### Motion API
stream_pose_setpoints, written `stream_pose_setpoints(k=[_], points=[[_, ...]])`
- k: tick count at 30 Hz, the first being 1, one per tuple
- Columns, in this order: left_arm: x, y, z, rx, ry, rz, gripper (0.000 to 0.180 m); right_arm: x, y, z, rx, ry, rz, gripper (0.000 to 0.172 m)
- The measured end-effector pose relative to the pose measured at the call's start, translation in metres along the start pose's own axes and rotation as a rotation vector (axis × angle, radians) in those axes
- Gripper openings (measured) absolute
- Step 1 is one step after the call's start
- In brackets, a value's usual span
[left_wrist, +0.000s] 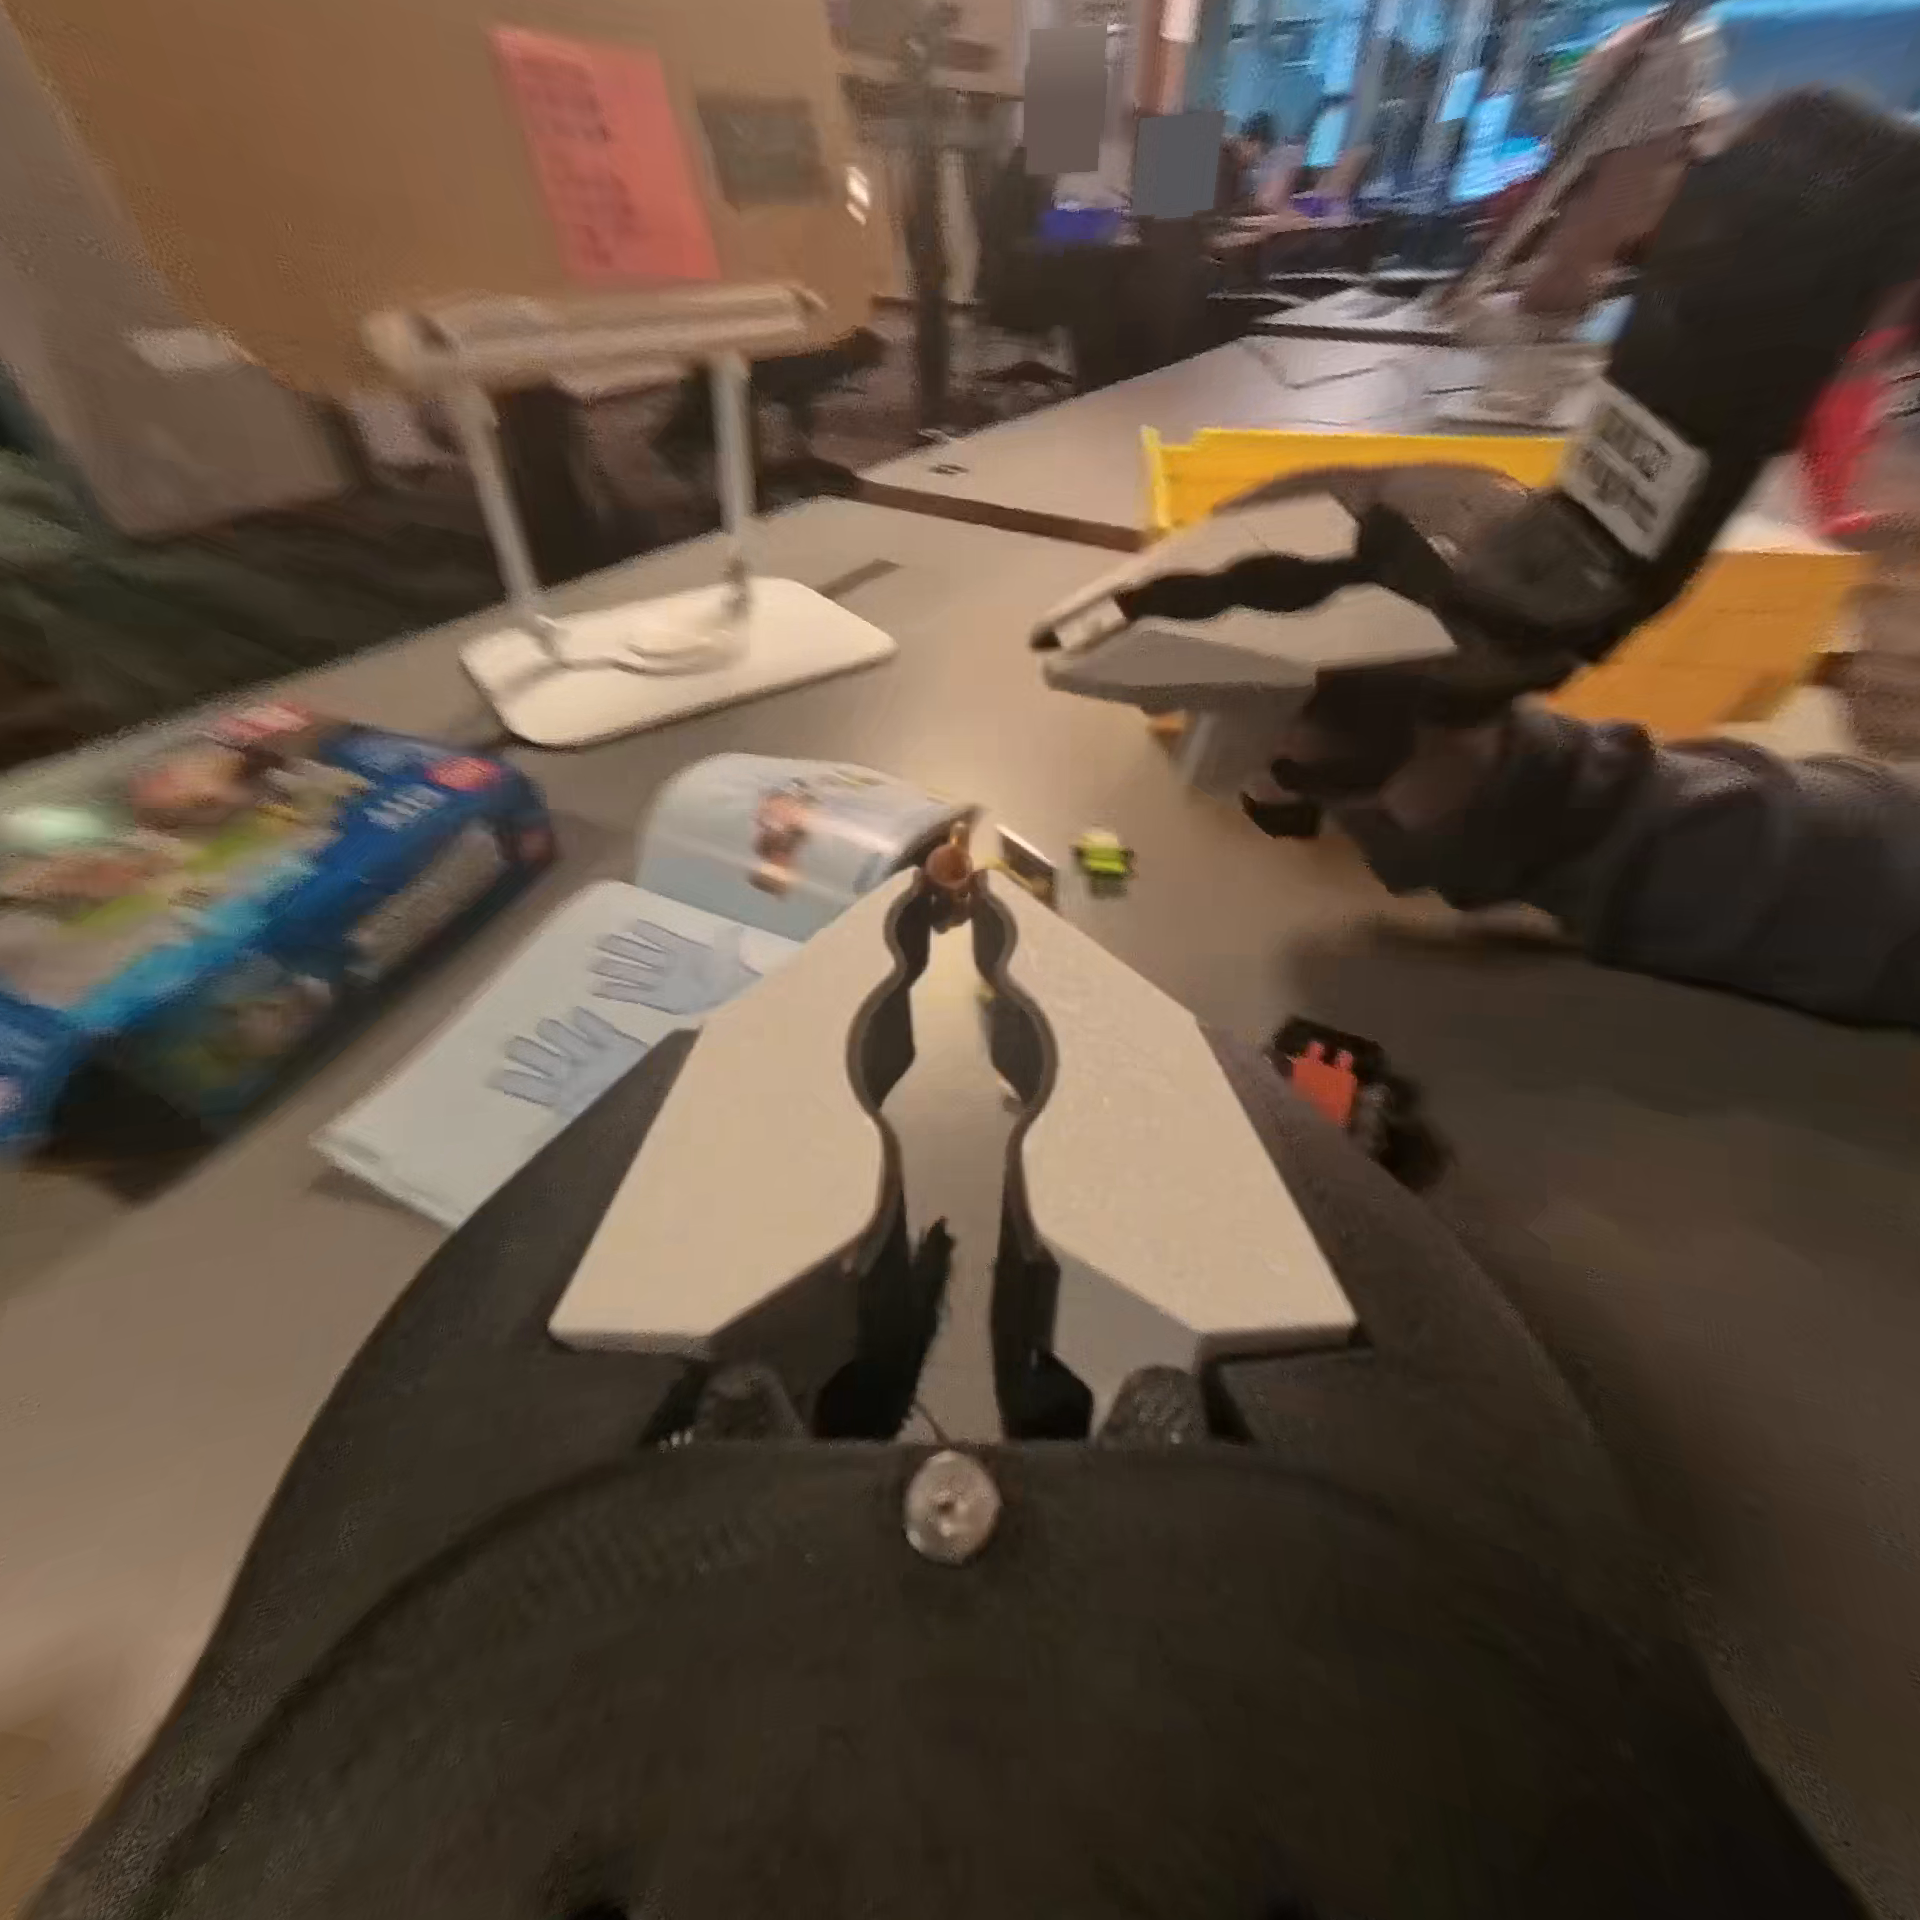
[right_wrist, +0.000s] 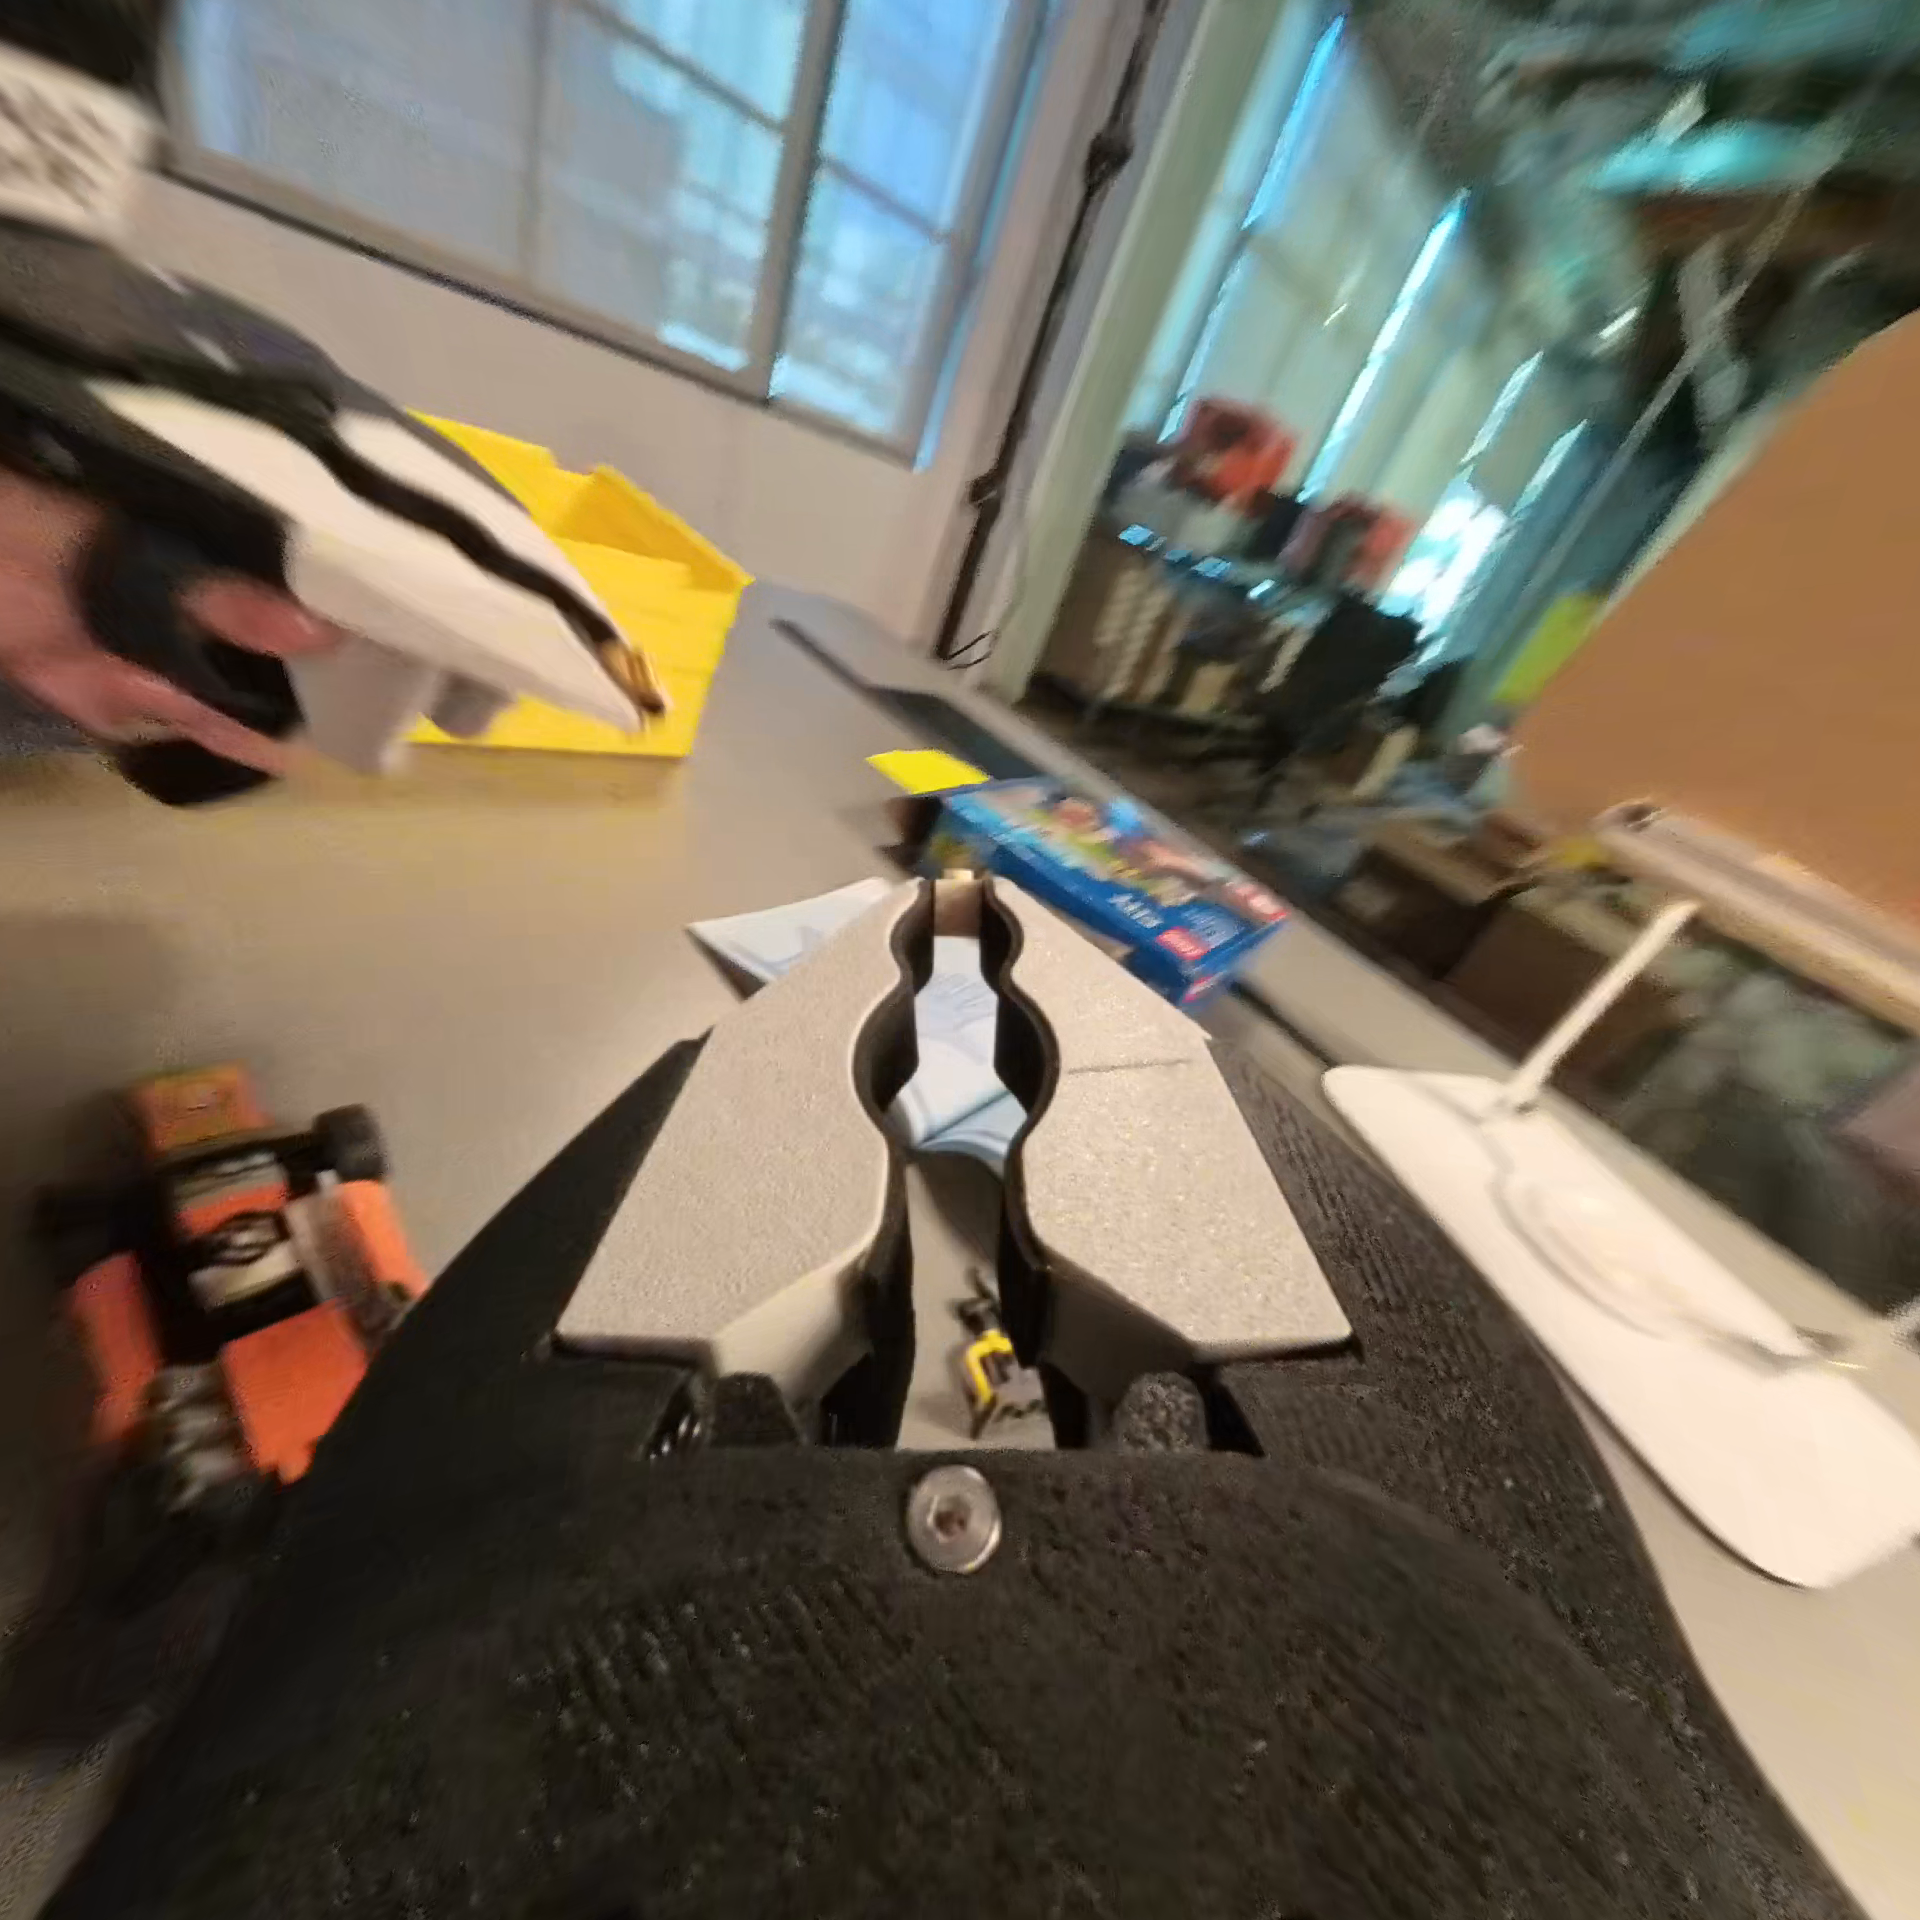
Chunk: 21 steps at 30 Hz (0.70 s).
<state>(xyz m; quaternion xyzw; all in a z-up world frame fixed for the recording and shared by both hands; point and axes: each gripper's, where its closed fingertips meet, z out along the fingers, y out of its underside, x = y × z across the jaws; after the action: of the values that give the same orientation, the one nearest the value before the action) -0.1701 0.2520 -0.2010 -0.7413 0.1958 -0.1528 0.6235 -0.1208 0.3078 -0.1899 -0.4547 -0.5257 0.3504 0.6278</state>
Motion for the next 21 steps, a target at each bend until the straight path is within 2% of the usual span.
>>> stream_pose_setpoints(k=[4, 7, 11, 13, 15, 18, 21], points=[[-0.007, -0.053, -0.046, 0.094, -0.339, 0.109, 0.006, -0.008, 0.0, -0.001, 0.056, 0.083, -0.183, 0.006], [-0.032, -0.054, -0.095, -0.051, -0.58, 0.086, 0.006, -0.014, -0.01, -0.003, 0.111, 0.11, -0.253, 0.006], [-0.079, -0.012, -0.167, -0.372, -0.841, -0.048, 0.006, -0.025, -0.016, -0.004, 0.136, 0.092, -0.291, 0.006], [-0.094, 0.01, -0.197, -0.509, -0.902, -0.133, 0.006, -0.029, -0.016, -0.003, 0.137, 0.086, -0.31, 0.006], [-0.102, 0.041, -0.221, -0.682, -0.904, -0.263, 0.006, -0.033, -0.015, -0.002, 0.126, 0.071, -0.318, 0.006], [-0.112, 0.081, -0.241, -0.838, -0.863, -0.418, 0.006, -0.037, -0.015, -0.001, 0.125, 0.055, -0.331, 0.006], [-0.114, 0.112, -0.251, -0.923, -0.826, -0.56, 0.034, -0.041, -0.017, -0.002, 0.129, 0.041, -0.338, 0.006]])
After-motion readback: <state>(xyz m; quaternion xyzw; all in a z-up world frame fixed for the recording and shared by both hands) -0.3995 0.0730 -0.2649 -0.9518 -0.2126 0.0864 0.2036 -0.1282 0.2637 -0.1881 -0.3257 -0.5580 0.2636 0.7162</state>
